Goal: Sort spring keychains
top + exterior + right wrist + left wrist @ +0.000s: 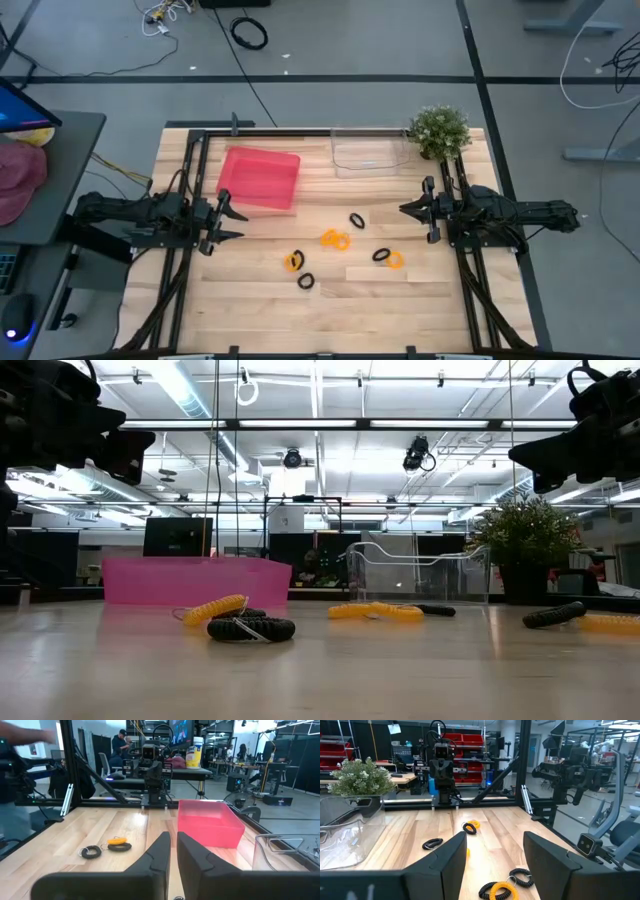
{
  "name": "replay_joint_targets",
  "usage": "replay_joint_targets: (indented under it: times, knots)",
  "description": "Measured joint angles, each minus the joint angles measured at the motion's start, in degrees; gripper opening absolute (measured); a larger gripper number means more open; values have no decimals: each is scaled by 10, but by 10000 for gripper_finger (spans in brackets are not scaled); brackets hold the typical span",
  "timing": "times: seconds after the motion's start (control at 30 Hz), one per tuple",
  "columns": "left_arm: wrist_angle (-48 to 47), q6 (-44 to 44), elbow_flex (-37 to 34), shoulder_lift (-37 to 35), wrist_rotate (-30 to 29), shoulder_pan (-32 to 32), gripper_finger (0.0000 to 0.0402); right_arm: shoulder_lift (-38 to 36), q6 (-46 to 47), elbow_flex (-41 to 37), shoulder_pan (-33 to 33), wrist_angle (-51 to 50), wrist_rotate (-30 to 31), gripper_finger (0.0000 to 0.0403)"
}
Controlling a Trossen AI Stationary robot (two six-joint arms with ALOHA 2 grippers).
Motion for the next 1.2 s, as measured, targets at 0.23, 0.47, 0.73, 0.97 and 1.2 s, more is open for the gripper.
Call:
replay_joint_targets:
  times: [0.23, 0.47, 0.73, 0.97, 1.2]
  knots:
    - [0, 0, 0, 0, 0, 0, 200, 0, 0, 0, 0, 0, 0, 39]
    - [0, 0, 0, 0, 0, 0, 200, 0, 0, 0, 0, 0, 0, 39]
    - [0, 0, 0, 0, 0, 0, 200, 0, 0, 0, 0, 0, 0, 39]
    - [0, 11, 0, 0, -3, 0, 200, 0, 0, 0, 0, 0, 0, 39]
    - [17, 30, 0, 0, -40, 1, 200, 0, 0, 0, 0, 0, 0, 39]
